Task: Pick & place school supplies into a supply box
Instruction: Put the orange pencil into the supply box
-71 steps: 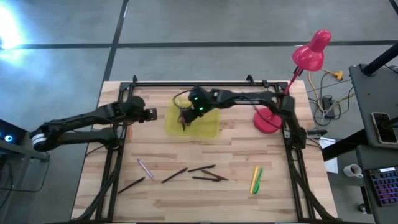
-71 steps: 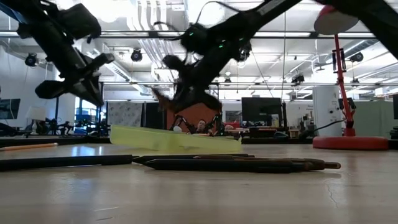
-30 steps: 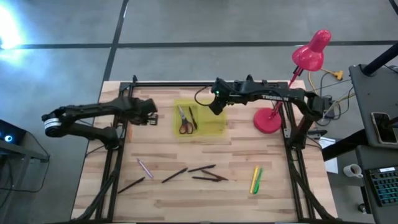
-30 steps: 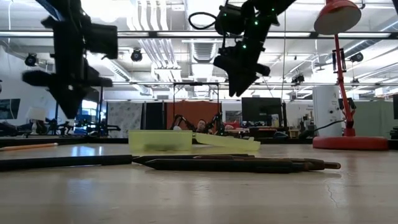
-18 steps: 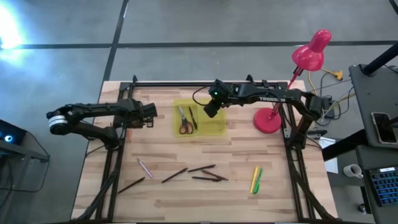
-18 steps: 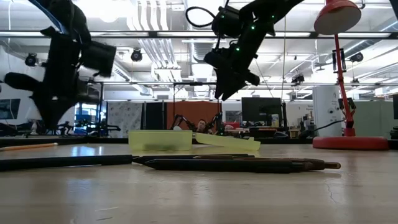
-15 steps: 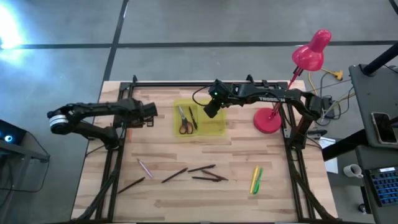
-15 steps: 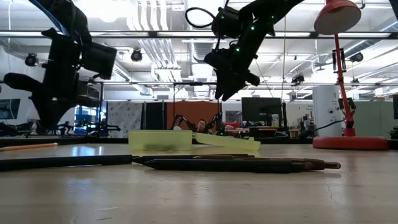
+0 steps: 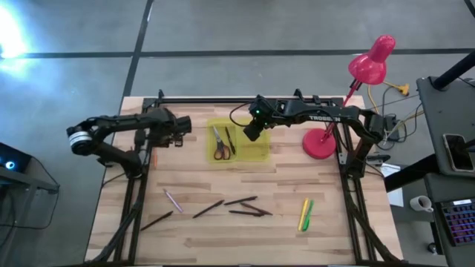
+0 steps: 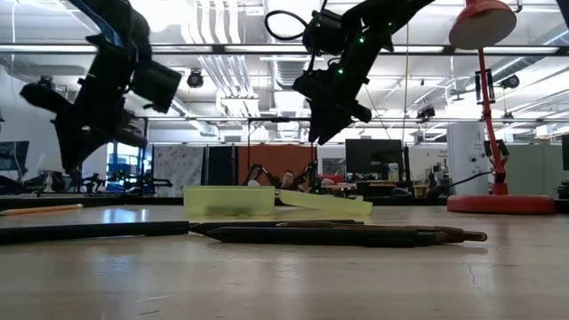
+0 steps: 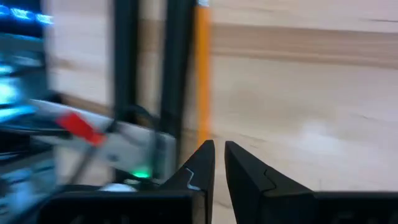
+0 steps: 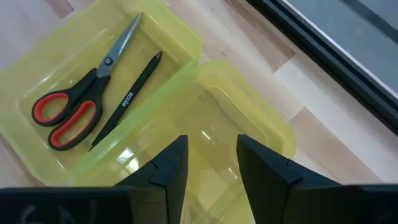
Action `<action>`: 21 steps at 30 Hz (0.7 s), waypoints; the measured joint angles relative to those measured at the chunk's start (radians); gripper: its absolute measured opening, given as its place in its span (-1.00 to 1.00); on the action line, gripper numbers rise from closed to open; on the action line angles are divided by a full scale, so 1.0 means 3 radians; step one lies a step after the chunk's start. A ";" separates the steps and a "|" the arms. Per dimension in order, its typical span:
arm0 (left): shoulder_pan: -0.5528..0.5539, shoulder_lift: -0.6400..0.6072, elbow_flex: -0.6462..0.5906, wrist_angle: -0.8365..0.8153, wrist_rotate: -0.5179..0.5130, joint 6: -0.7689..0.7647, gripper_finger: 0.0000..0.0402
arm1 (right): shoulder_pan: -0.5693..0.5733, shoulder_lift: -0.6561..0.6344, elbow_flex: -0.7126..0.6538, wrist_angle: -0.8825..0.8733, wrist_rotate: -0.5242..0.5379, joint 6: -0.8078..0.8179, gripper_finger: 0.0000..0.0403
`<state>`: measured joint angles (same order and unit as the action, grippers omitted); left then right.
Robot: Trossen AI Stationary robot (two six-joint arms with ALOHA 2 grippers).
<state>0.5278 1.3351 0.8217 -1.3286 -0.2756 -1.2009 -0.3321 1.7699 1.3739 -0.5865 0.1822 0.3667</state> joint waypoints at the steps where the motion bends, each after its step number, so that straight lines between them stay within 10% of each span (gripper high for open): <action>1: 0.0077 0.0056 0.0016 -0.0074 -0.0024 0.0053 -0.89 | 0.0000 0.0000 0.0000 0.0001 0.0000 -0.0027 -0.36; 21: 0.0438 0.0967 -0.0400 0.0270 0.0426 0.0199 -0.89 | -0.0006 0.0000 0.0000 -0.0004 0.0003 -0.0301 -0.35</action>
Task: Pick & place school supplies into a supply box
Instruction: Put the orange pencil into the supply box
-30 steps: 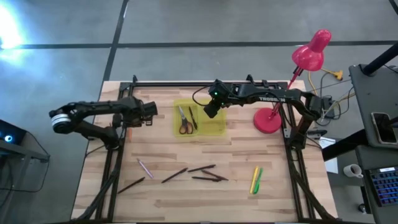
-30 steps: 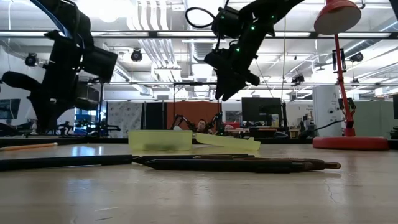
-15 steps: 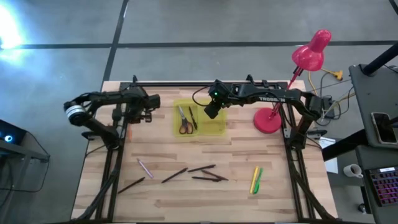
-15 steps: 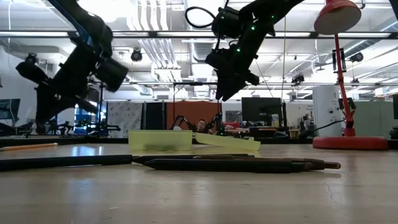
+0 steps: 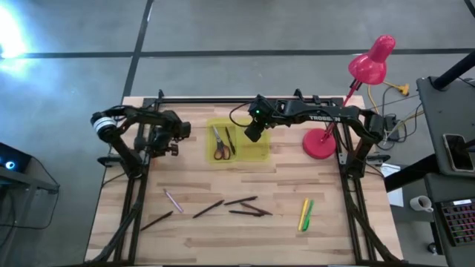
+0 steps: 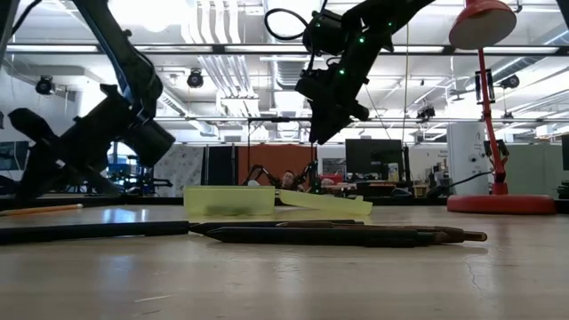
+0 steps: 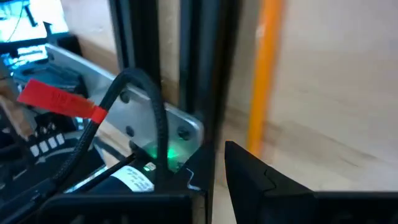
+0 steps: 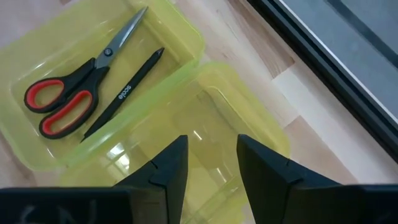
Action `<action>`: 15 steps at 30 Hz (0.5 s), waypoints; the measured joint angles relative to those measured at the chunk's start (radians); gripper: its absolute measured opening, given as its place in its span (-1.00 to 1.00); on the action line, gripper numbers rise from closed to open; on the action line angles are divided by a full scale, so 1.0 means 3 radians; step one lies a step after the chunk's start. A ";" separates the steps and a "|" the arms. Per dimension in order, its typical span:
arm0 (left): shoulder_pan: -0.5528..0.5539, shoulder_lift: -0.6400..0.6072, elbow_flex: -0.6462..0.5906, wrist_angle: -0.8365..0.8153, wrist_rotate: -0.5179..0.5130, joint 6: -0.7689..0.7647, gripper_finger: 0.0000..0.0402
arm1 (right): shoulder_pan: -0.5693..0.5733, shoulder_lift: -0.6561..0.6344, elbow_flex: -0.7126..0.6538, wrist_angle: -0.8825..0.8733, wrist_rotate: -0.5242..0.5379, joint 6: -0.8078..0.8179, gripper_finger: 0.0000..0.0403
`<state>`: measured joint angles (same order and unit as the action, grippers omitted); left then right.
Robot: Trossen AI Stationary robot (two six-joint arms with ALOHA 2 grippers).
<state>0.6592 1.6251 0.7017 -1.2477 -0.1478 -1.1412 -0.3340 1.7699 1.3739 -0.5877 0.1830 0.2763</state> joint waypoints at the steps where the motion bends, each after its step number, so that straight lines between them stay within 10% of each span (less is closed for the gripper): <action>1: 0.0016 -0.0005 -0.0031 0.0014 0.0004 -0.0004 -0.89 | 0.0000 0.0000 0.0000 0.0000 0.0000 -0.0001 -0.35; 15: 0.0066 -0.0063 -0.0145 0.0516 0.0042 -0.0077 -0.89 | -0.0004 0.0000 0.0000 -0.0005 0.0008 -0.0058 -0.38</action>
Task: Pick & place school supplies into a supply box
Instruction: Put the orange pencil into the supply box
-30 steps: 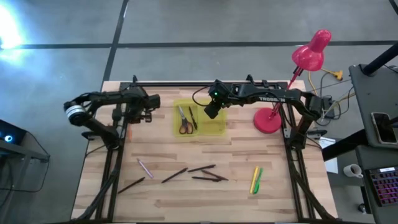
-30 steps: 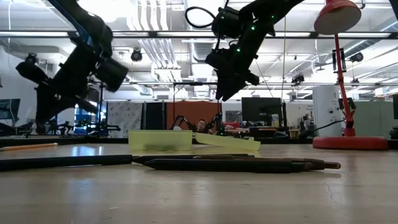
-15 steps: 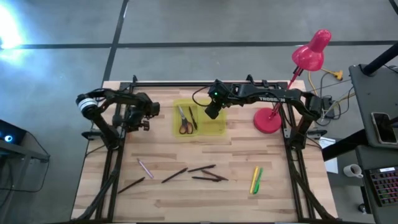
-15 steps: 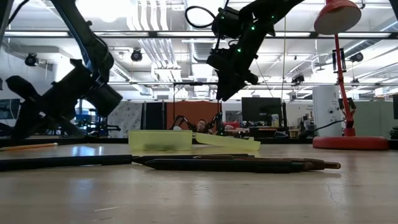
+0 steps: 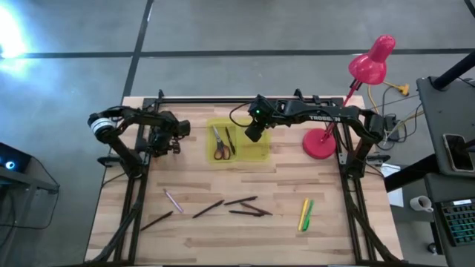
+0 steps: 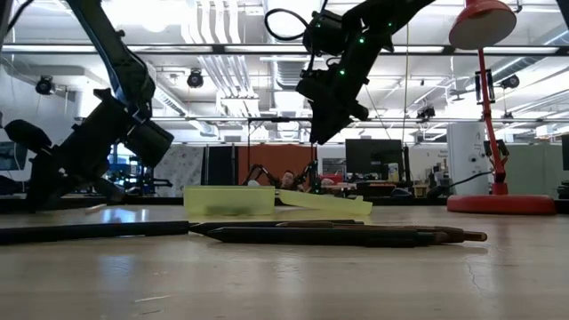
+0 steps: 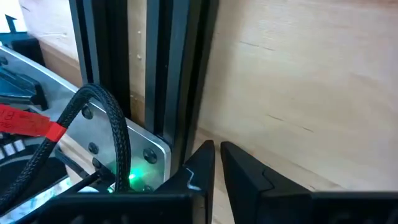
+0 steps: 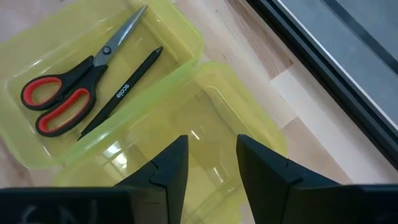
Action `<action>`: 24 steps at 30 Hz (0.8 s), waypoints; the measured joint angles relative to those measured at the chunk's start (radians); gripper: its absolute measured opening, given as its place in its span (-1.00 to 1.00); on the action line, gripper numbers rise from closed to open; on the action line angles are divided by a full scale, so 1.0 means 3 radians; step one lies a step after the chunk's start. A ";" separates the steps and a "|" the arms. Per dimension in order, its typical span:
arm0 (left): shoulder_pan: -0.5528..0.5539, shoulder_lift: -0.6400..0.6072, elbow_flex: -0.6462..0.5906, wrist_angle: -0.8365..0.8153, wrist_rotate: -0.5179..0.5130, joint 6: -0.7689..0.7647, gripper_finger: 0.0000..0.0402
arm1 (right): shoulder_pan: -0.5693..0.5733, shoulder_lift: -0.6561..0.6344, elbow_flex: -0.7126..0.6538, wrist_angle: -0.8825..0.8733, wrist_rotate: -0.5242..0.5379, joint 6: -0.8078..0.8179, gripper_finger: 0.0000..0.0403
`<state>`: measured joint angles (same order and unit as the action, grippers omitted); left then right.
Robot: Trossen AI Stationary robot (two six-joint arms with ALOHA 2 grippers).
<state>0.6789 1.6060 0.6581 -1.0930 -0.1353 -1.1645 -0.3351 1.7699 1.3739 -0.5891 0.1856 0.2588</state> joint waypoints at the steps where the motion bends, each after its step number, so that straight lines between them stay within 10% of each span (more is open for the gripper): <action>1: -0.0004 -0.0015 0.0017 -0.0007 0.0008 0.0001 -0.89 | 0.0000 0.0000 0.0000 0.0005 0.0001 0.0000 -0.38; 11: -0.0144 -0.0499 0.0612 0.1008 -0.0045 0.0944 -0.89 | -0.0056 0.0041 0.0081 0.0054 -0.0634 -0.0330 -0.39; 24: 0.0081 -0.0560 0.0440 0.1877 -0.0221 0.2229 -0.89 | 0.0117 0.0608 0.1114 -0.0299 -0.0547 -0.0470 -0.50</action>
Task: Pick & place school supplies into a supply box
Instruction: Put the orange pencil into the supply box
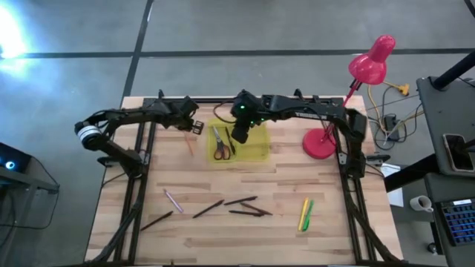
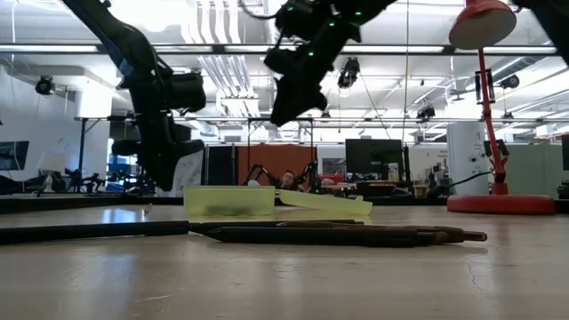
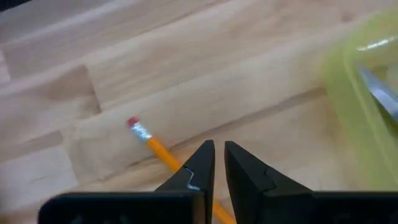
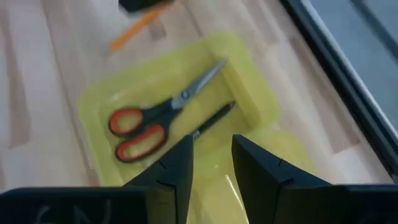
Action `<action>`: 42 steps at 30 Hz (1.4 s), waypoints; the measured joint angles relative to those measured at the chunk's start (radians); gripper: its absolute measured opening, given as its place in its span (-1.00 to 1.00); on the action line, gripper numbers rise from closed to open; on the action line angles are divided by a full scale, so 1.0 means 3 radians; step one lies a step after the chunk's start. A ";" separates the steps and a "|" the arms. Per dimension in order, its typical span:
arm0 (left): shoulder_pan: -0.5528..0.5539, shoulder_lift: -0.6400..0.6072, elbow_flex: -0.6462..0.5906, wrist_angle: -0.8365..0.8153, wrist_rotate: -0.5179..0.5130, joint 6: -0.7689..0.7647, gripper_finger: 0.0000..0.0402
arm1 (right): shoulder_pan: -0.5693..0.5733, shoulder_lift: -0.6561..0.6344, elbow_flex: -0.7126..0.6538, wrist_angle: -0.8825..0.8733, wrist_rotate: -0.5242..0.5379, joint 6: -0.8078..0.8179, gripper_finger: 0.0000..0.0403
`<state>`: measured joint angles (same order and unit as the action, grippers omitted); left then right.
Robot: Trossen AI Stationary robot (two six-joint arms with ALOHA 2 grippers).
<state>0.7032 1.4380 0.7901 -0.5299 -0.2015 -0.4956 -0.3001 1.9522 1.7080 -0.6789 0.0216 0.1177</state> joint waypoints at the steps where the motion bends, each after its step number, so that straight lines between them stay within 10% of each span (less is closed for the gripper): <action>1: 0.0021 0.0000 -0.0006 -0.0019 0.0007 -0.0076 -0.89 | 0.0005 0.0111 0.0161 -0.0173 0.0000 -0.0035 -0.51; 15: 0.0900 0.0130 -0.0017 0.0287 0.0567 0.0137 -0.89 | 0.0227 0.1343 0.2162 -0.1202 -0.0100 -0.0065 -0.66; 29: 0.0828 0.0545 0.0307 -0.0850 0.0599 0.0255 -0.89 | 0.0247 0.1334 0.2113 -0.1146 -0.0073 0.0220 -0.66; 42: -0.0030 -0.0307 0.0076 -0.1122 0.0569 -0.0996 -0.89 | 0.0386 0.1334 0.2110 -0.1246 -0.0354 -0.0521 -0.66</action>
<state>0.6942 1.3457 0.8130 -0.8667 -0.0307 -0.7944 -0.1845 2.3524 2.3409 -1.0526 -0.0846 -0.0387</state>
